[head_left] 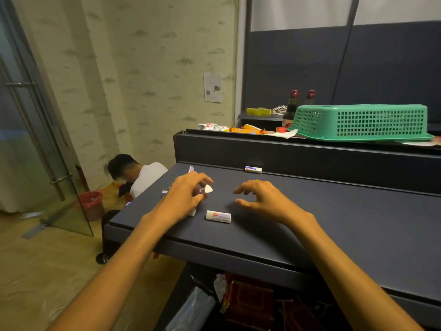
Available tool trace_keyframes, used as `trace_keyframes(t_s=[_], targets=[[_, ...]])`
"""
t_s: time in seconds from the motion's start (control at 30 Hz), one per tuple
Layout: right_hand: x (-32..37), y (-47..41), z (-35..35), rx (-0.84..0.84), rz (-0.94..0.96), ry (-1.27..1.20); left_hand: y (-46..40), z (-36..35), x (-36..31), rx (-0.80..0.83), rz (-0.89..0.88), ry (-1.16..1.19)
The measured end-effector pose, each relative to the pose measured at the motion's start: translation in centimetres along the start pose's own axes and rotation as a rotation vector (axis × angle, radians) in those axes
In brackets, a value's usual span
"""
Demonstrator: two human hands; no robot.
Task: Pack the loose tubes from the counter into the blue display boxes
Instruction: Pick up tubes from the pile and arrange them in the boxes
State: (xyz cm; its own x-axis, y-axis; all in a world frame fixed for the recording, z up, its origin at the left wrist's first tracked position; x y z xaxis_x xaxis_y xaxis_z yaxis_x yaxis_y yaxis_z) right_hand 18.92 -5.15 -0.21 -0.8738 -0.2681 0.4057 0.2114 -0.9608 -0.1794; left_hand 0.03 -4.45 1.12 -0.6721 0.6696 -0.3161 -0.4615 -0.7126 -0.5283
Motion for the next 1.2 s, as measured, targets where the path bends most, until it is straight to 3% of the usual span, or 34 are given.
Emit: trace_keyframes(t_s=[0.27,0.53,0.77,1.03,1.2], targets=[[1.1,-0.2,-0.2,-0.006,-0.055,0.008,-0.7,1.8,0.9,-0.066,-0.015,0.114],[2.8,0.6,-1.5,0.008,-0.119,0.012,-0.2,2.3,1.4,-0.057,-0.208,0.117],[3.2,1.5,-3.5,0.097,-0.191,0.072,0.7,2.2,2.2,-0.056,-0.244,0.176],[3.5,2.3,-3.1,-0.020,-0.244,-0.032,1.2,2.4,2.9,-0.080,-0.300,0.224],[4.4,2.0,-2.9,-0.043,-0.205,0.054,1.4,2.3,3.1,-0.088,-0.311,0.234]])
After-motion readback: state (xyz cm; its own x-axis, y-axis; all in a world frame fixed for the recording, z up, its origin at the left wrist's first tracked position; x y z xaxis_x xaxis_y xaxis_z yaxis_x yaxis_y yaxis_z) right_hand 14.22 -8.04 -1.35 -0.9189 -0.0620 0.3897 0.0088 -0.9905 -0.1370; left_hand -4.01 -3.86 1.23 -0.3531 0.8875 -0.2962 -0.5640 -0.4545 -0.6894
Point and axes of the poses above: each hand's wrist, its own y-axis away from the middle knuckle, its own z-axis out of the back of the hand, x = y × z, the point moved 7 cm from there along -y, towards the middle knuckle, and after that the axes turned 13 degrees about -z, right-handed, at the moved point
